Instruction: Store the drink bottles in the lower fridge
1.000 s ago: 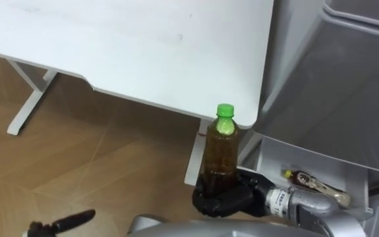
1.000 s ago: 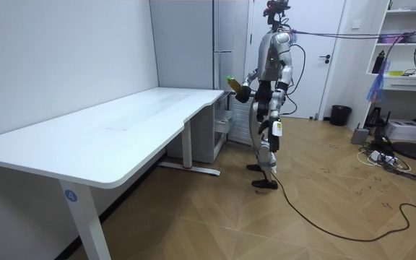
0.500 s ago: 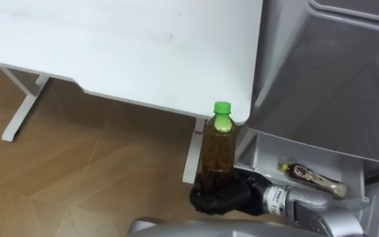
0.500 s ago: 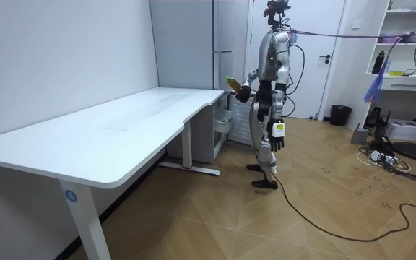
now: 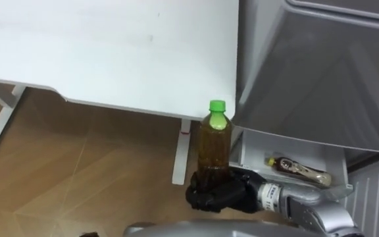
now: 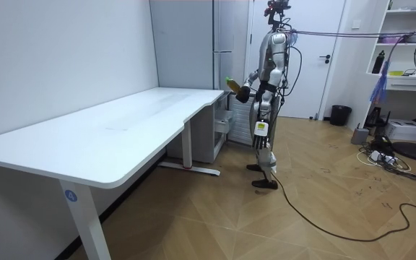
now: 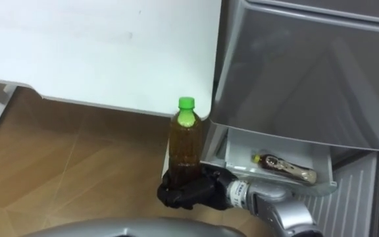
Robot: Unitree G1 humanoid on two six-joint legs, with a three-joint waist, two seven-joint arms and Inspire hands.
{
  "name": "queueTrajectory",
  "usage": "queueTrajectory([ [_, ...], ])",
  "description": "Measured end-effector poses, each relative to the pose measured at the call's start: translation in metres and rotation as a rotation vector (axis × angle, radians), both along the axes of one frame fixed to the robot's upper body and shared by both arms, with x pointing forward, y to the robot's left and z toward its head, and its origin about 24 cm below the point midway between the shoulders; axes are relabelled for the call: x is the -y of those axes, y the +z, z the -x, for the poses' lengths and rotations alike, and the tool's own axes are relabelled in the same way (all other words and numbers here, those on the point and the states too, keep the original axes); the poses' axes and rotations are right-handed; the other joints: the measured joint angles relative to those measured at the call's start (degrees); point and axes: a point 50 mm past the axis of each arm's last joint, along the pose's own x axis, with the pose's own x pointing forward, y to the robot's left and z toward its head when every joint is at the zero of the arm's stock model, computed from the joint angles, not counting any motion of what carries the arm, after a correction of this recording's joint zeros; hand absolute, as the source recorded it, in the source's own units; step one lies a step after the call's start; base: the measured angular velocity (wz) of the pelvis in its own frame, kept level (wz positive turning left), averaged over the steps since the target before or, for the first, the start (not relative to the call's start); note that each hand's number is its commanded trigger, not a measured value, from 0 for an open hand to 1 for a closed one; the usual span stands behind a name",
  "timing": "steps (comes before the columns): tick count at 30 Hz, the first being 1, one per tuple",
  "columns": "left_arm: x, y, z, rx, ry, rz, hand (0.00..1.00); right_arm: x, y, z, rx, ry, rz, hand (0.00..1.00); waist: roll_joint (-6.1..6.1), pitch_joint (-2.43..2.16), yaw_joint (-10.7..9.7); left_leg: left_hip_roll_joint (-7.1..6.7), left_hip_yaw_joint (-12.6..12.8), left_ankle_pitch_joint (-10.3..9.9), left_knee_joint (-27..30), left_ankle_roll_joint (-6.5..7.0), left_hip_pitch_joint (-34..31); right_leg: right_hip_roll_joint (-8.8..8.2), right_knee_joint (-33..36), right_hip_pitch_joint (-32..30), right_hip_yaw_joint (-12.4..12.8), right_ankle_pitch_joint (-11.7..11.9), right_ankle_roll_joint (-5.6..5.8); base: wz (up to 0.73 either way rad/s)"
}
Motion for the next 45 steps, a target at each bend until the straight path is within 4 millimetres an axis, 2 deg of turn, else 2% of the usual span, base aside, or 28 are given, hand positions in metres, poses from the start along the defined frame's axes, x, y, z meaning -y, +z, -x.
queueTrajectory([
  [2,0.0,0.0,0.001,-0.009,-0.007,-0.004,0.0,0.001,-0.003,0.002,-0.016,-0.024,0.013,1.0,0.0,0.25,0.0,-0.02,0.0,0.0,0.0,0.0,0.0,0.0,0.0,0.0,0.0,0.0,0.0,0.0],
  [7,0.002,0.0,0.0,-0.009,-0.016,-0.001,0.0,0.001,-0.003,-0.001,-0.03,-0.109,-0.012,1.0,0.33,0.29,-0.8,-0.02,0.2,0.0,0.1,0.0,0.0,0.06,-0.1,-0.1,0.2,0.0,0.0,-0.01],
  [13,0.011,-0.002,-0.001,-0.015,-0.067,0.017,0.0,0.004,-0.001,-0.005,-0.04,-0.212,-0.034,1.0,1.88,0.11,-1.4,0.06,1.1,0.0,-0.1,0.0,0.0,0.31,0.2,-0.8,1.1,0.1,-0.05,-0.08],
  [18,0.012,-0.003,-0.002,-0.028,-0.128,0.015,0.0,0.006,-0.002,-0.007,-0.043,-0.263,-0.014,1.0,1.99,-0.05,-2.9,0.09,1.2,0.0,0.0,-0.01,0.0,0.35,0.3,-0.9,1.4,0.1,-0.12,-0.02],
  [24,0.013,-0.003,0.0,-0.041,-0.139,0.019,0.0,0.01,-0.004,-0.001,-0.095,-0.412,-0.04,1.0,1.8,-0.2,-4.6,0.15,1.8,0.0,-0.1,-0.03,0.2,0.53,0.3,-0.9,1.8,0.3,-0.12,-0.04],
  [28,0.011,-0.003,0.001,-0.039,-0.131,0.01,0.0,0.02,-0.01,0.005,-0.133,-0.534,-0.013,1.0,1.73,-0.27,-5.8,0.19,2.1,0.0,-0.2,-0.04,0.6,0.7,0.1,-0.8,2.2,0.4,-0.13,-0.06],
  [32,0.011,-0.003,0.004,-0.043,-0.13,0.01,0.0,0.031,-0.017,0.01,-0.19,-0.662,0.028,1.0,1.8,-0.22,-6.0,0.45,3.4,-0.1,-0.7,-0.18,1.1,1.11,0.1,-0.9,3.3,0.7,-0.25,-0.15],
  [36,0.013,-0.003,0.009,-0.046,-0.129,0.019,0.0,0.042,-0.018,0.012,-0.209,-0.799,0.072,1.0,1.82,-0.23,-7.5,0.48,3.4,-0.2,-0.7,-0.24,1.1,1.21,0.2,-0.9,3.6,0.7,-0.28,-0.02],
  [41,0.016,-0.003,0.012,-0.033,-0.133,0.031,0.0,0.049,-0.017,0.006,-0.241,-1.025,0.078,1.0,2.69,-0.49,-8.9,0.48,3.6,-0.2,-0.1,-0.24,0.5,1.22,0.2,-1.6,3.8,0.9,-0.33,-0.02],
  [45,0.017,-0.003,0.012,-0.022,-0.134,0.036,0.0,0.058,-0.016,0.003,-0.247,-1.146,0.098,1.0,3.41,-0.54,-9.1,0.48,3.7,-0.2,-0.1,-0.24,0.5,1.19,0.2,-1.7,3.9,0.9,-0.33,0.0],
])
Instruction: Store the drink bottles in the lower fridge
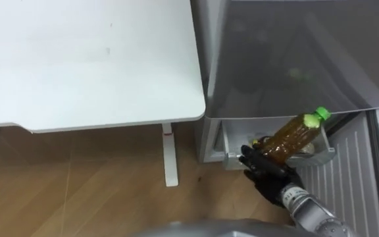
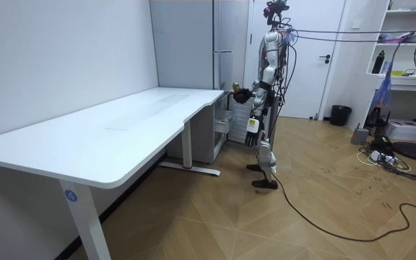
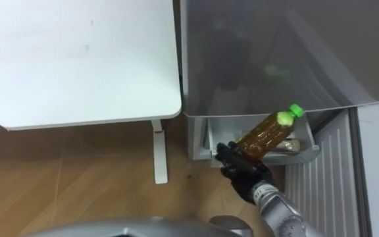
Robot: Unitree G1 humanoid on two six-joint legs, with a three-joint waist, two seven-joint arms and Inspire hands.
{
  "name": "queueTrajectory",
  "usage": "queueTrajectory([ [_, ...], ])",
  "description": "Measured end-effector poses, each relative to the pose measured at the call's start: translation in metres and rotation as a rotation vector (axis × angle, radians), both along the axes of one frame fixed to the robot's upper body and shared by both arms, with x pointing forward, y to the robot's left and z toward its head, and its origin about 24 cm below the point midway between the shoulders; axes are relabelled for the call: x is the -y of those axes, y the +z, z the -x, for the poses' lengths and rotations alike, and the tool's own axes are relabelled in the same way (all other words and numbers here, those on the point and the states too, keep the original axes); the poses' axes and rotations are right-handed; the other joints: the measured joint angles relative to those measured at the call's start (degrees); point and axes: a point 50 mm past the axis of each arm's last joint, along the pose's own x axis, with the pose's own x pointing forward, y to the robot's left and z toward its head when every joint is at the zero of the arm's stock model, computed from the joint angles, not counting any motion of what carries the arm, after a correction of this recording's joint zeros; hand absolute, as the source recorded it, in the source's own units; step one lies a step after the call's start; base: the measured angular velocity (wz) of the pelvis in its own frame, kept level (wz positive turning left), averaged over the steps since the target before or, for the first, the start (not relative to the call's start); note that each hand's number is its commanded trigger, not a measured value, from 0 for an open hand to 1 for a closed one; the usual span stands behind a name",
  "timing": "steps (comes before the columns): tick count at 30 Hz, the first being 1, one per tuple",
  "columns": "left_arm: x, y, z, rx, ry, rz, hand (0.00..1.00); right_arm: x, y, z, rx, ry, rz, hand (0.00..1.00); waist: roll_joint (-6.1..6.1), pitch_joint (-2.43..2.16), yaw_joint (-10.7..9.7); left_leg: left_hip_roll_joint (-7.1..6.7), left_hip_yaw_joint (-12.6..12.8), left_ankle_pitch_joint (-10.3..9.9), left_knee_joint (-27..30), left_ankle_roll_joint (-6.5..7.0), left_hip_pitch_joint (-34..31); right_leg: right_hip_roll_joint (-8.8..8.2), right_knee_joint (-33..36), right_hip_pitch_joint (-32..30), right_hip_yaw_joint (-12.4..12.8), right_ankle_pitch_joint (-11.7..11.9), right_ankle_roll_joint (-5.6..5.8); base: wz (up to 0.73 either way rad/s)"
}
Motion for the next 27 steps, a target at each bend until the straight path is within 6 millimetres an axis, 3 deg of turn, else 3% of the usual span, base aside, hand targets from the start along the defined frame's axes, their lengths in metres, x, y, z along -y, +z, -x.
queueTrajectory([
  [6,0.002,0.0,0.0,0.019,-0.002,0.015,0.0,0.01,0.002,-0.002,-0.022,-0.141,0.014,1.0,0.37,0.35,0.4,0.02,0.8,0.0,0.1,-0.01,-0.4,0.12,0.7,-1.1,0.8,-0.2,-0.02,-0.07],
  [9,0.003,0.0,0.0,0.025,-0.005,0.033,0.0,0.012,0.003,-0.004,-0.016,-0.197,0.007,1.0,-0.2,0.47,0.4,-0.11,1.1,0.0,0.3,0.0,-0.8,-0.07,1.1,-1.8,1.0,-0.4,0.04,-0.04],
  [12,0.003,0.0,-0.001,0.04,-0.002,0.046,0.0,0.014,0.004,-0.005,-0.003,-0.251,-0.012,1.0,-1.0,0.89,0.4,-0.18,1.1,0.0,0.4,0.01,-1.2,-0.16,1.1,-2.0,1.0,-0.4,0.06,0.0],
  [16,0.0,0.001,0.0,0.059,0.022,0.049,0.0,0.016,0.007,-0.011,0.028,-0.327,-0.064,1.0,-0.97,1.01,0.5,-0.21,1.1,0.0,0.4,0.02,-1.2,-0.11,1.1,-2.2,1.4,-0.4,0.06,0.0],
  [27,0.002,0.001,0.003,0.053,0.022,0.077,0.0,0.012,0.012,-0.025,0.081,-0.547,-0.289,1.0,-0.43,1.13,3.4,-0.31,0.4,0.0,0.8,0.02,-1.3,-0.35,0.9,-1.8,0.7,-0.5,0.17,0.02],
])
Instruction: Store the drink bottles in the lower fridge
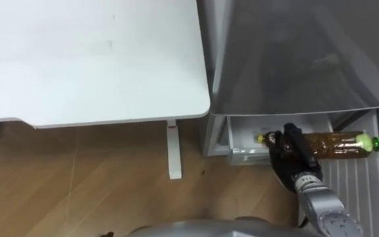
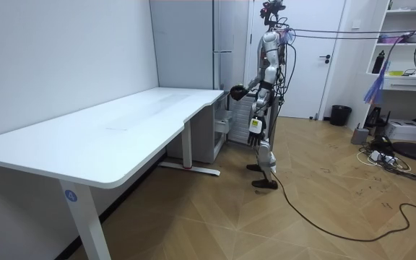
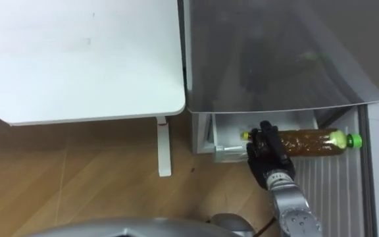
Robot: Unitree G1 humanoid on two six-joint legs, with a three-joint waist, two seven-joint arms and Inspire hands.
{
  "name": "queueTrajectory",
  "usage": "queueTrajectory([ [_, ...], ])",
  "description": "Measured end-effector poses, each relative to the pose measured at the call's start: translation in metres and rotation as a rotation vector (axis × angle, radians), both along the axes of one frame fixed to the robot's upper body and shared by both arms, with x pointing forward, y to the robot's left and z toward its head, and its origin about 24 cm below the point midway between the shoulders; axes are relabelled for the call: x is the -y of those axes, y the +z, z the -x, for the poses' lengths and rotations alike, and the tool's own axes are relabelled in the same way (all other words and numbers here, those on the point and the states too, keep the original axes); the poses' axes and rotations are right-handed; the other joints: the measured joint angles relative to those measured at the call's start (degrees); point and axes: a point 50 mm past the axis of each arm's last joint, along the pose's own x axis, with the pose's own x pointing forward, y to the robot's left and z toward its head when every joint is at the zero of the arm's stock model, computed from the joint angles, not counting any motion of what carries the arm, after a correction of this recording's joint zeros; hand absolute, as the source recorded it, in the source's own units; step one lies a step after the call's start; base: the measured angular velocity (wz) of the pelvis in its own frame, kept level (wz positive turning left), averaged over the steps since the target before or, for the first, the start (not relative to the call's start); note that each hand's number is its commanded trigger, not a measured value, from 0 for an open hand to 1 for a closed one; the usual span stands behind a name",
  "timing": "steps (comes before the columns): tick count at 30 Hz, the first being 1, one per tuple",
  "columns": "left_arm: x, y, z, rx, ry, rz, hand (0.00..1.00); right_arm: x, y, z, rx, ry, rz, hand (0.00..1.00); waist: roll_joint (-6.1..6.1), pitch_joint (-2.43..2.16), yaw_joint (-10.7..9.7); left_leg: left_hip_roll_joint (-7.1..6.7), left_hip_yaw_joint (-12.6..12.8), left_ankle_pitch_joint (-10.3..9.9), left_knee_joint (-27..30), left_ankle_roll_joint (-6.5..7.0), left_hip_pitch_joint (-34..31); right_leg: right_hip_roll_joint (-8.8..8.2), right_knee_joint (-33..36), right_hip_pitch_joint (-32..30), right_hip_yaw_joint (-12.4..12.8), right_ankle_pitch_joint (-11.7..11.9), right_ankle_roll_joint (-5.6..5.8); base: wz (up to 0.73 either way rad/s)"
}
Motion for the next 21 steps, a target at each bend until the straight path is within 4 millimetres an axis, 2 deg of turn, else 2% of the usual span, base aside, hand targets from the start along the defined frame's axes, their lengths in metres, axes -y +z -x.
queueTrajectory([
  [5,0.0,0.0,0.003,-0.006,0.002,-0.003,0.0,0.001,-0.002,-0.004,0.036,-0.004,-0.009,1.0,0.06,0.01,0.0,-0.22,-1.2,0.0,0.7,0.0,-0.2,-0.58,0.2,0.1,-1.4,-0.5,-0.01,0.14],
  [10,0.0,0.0,0.007,-0.016,0.004,-0.003,0.0,0.002,-0.007,0.0,0.027,-0.005,-0.008,1.0,0.25,-0.07,0.0,-0.24,-2.3,0.0,0.7,-0.01,-0.2,-0.71,0.1,1.0,-2.4,-0.6,-0.03,0.12],
  [16,0.0,0.0,0.011,-0.029,0.007,-0.003,0.0,0.001,-0.008,0.001,0.043,-0.01,-0.028,1.0,0.53,-0.25,0.2,-0.23,-2.9,0.0,0.8,-0.01,0.1,-0.75,0.0,1.4,-2.8,-0.6,-0.05,0.04],
  [21,0.0,0.001,0.011,-0.015,-0.011,0.003,0.0,0.003,-0.012,0.006,0.049,0.01,-0.009,1.0,0.4,-0.22,0.8,-0.25,-3.1,0.0,1.2,-0.02,0.1,-0.84,0.0,1.2,-3.1,-0.8,-0.12,0.04],
])
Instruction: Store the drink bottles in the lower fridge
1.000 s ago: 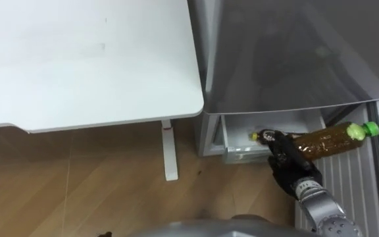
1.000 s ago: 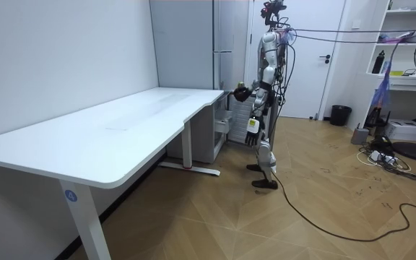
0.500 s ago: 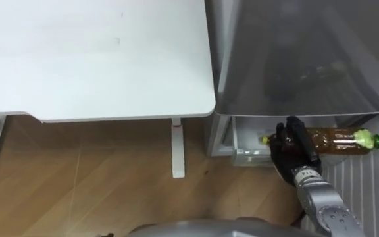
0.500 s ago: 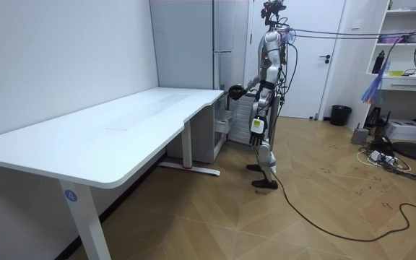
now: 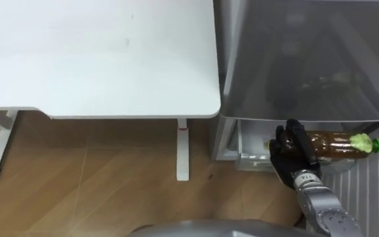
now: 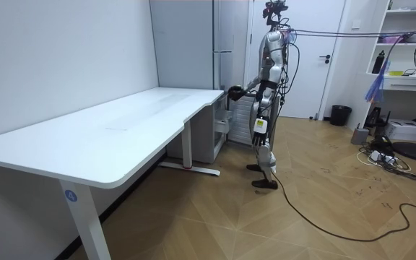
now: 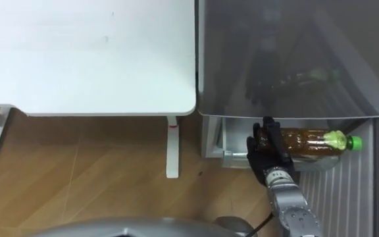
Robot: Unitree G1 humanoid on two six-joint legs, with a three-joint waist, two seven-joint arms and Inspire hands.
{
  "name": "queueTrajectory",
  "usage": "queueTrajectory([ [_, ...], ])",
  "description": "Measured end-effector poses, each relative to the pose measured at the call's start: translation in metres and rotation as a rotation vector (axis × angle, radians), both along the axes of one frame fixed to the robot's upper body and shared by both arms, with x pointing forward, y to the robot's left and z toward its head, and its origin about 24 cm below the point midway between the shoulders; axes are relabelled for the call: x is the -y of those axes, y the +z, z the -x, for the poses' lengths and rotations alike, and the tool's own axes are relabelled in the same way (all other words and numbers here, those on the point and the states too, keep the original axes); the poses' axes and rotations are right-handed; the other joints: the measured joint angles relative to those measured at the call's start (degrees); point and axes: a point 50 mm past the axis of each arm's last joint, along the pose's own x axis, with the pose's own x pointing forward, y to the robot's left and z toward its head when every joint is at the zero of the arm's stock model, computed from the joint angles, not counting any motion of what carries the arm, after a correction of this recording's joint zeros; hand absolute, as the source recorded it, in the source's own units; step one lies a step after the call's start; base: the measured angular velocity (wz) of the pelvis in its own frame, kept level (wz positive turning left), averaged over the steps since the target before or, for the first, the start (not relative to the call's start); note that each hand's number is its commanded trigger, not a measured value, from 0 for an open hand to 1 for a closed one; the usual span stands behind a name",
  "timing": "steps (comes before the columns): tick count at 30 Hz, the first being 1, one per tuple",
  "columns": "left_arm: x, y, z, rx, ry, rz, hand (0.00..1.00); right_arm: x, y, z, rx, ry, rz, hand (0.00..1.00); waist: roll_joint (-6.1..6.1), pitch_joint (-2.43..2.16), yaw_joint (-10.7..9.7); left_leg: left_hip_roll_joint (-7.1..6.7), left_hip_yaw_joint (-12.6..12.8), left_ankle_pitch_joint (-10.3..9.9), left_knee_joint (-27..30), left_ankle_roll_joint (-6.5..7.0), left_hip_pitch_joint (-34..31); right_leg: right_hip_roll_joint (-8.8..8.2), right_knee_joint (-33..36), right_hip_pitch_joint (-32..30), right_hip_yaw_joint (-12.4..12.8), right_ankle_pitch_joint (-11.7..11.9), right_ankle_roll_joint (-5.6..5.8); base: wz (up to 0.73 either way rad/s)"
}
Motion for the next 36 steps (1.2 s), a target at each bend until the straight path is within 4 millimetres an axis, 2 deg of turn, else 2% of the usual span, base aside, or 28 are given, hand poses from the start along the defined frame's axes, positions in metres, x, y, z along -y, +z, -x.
queueTrajectory([
  [4,0.0,0.0,-0.001,-0.003,-0.01,0.005,0.0,0.0,-0.007,0.006,-0.018,0.021,0.014,1.0,-0.18,0.02,0.9,0.03,-0.1,0.0,0.1,-0.01,-0.8,0.0,0.2,-0.7,-0.1,0.0,-0.05,0.01],
  [5,-0.001,0.0,-0.001,-0.002,-0.004,0.006,0.0,0.0,-0.009,0.006,-0.029,0.023,0.013,1.0,-0.03,-0.35,1.0,-0.03,-0.2,0.0,0.4,-0.01,-1.6,-0.05,0.4,-1.4,-0.1,0.0,-0.07,0.04],
  [8,-0.001,0.0,0.0,-0.004,-0.003,0.005,0.0,-0.002,-0.011,0.006,-0.035,0.039,0.009,1.0,0.03,-0.48,1.0,-0.14,-0.6,0.0,0.5,-0.02,-2.6,-0.2,1.1,-2.2,-0.1,0.0,-0.1,0.01],
  [10,-0.001,0.0,0.0,-0.006,-0.003,0.006,0.0,-0.003,-0.014,0.006,-0.046,0.05,0.009,1.0,-0.17,-0.32,1.0,-0.16,-0.9,0.0,1.0,-0.02,-3.2,-0.29,1.1,-2.2,-0.6,0.0,-0.1,0.09],
  [12,-0.001,0.0,-0.001,-0.006,-0.005,0.007,0.0,-0.003,-0.017,0.004,-0.061,0.057,0.011,1.0,-0.14,-0.34,1.0,-0.21,-1.0,0.0,1.4,-0.02,-4.0,-0.41,1.1,-2.7,-0.9,0.0,-0.1,0.11],
  [13,-0.001,0.0,-0.001,-0.004,-0.006,0.008,0.0,-0.004,-0.017,0.001,-0.062,0.061,0.009,1.0,0.09,-0.33,1.0,-0.23,-1.1,0.0,1.5,-0.03,-4.6,-0.54,1.1,-3.2,-1.3,0.0,-0.12,0.13],
  [15,-0.001,0.0,-0.007,0.005,-0.009,0.007,0.0,-0.004,-0.015,-0.004,-0.043,0.063,0.002,1.0,0.35,0.02,0.8,-0.39,-1.8,0.1,2.0,-0.02,-5.9,-0.76,1.1,-4.0,-1.8,0.0,-0.14,0.17],
  [19,-0.002,0.0,-0.022,0.018,-0.045,-0.003,0.0,-0.003,-0.018,-0.018,-0.046,0.073,-0.002,1.0,0.22,0.45,0.7,-0.73,-2.9,0.5,2.5,0.04,-8.6,-1.22,1.2,-6.1,-2.9,0.1,-0.14,0.16],
  [24,0.0,0.0,-0.041,0.047,-0.084,-0.005,0.0,-0.004,-0.017,-0.037,-0.058,0.088,0.002,1.0,0.27,0.44,1.0,-0.75,-3.0,0.6,3.5,-0.02,-12.1,-1.46,2.1,-9.5,-3.6,0.5,-0.43,0.02],
  [30,0.0,0.001,-0.062,0.078,-0.1,-0.016,0.0,0.002,-0.012,-0.055,-0.054,0.052,-0.021,1.0,0.94,0.57,1.1,-0.93,-3.3,1.0,3.4,-0.03,-15.1,-1.88,2.3,-12.5,-4.1,0.6,-0.52,0.02],
  [32,0.001,0.002,-0.07,0.094,-0.115,-0.016,0.0,0.004,-0.005,-0.071,-0.034,0.038,-0.022,1.0,1.41,0.73,0.9,-0.98,-3.3,1.2,3.4,-0.01,-16.3,-2.06,2.6,-13.7,-4.1,0.7,-0.58,0.0],
  [36,0.002,0.004,-0.083,0.118,-0.132,-0.02,0.0,0.01,0.002,-0.083,-0.022,0.031,-0.016,1.0,1.93,1.06,1.0,-1.23,-3.2,1.6,3.3,0.06,-17.8,-2.33,3.7,-15.9,-3.8,0.7,-0.58,-0.03],
])
